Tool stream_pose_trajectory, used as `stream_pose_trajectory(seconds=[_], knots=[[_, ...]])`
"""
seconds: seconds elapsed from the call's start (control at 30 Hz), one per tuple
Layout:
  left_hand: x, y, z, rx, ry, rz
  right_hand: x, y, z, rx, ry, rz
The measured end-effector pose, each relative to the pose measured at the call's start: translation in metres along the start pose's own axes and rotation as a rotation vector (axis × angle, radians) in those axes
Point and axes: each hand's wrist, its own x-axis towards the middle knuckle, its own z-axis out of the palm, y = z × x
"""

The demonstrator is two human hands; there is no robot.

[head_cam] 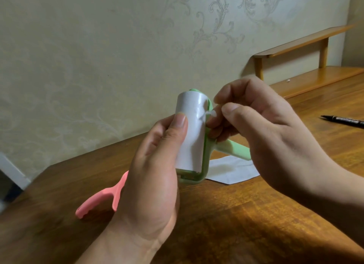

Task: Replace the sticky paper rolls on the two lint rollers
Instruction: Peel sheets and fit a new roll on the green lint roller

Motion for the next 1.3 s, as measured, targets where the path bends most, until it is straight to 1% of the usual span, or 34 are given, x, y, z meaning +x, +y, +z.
stream_pose_trajectory(seconds=[0.1,0.2,0.33,0.47,0.53,0.7,0.8,0.97,1.03,1.13,1.23,1.3], knots=[[0.001,0.001,-0.001,-0.002,-0.001,-0.005,0.000,0.000,0.000,-0.018,-0.030,-0.028],[0.001,0.002,0.001,-0.010,-0.018,-0.009,-0.001,0.000,0.003,-0.112,-0.073,-0.084],[0.002,0.001,0.002,-0.021,0.043,0.010,0.000,0.001,0.004,-0.186,-0.027,-0.085],[0.005,0.001,0.000,-0.074,0.111,-0.004,0.002,0.002,0.001,-0.170,0.000,-0.044],[0.006,0.000,-0.002,-0.027,0.085,0.045,0.003,0.004,0.001,-0.146,-0.009,-0.021],[0.003,-0.002,-0.005,0.183,-0.001,0.208,0.005,0.008,0.000,-0.049,-0.056,0.097],[-0.001,-0.003,-0.004,0.316,-0.071,0.283,0.006,0.009,0.000,-0.038,-0.093,0.146],[-0.001,-0.001,-0.003,0.408,-0.121,0.296,0.010,0.008,0.000,0.077,-0.106,0.163],[-0.001,-0.003,-0.003,0.464,-0.104,0.293,0.011,0.007,0.000,0.098,-0.122,0.168],[0.001,-0.007,-0.008,0.433,-0.035,0.274,0.011,0.008,0.000,0.078,-0.133,0.174],[0.004,-0.008,-0.012,0.301,0.036,0.245,0.011,0.009,0.000,0.066,-0.128,0.183],[0.006,-0.007,-0.012,0.246,0.038,0.222,0.012,0.009,0.000,0.076,-0.114,0.192]])
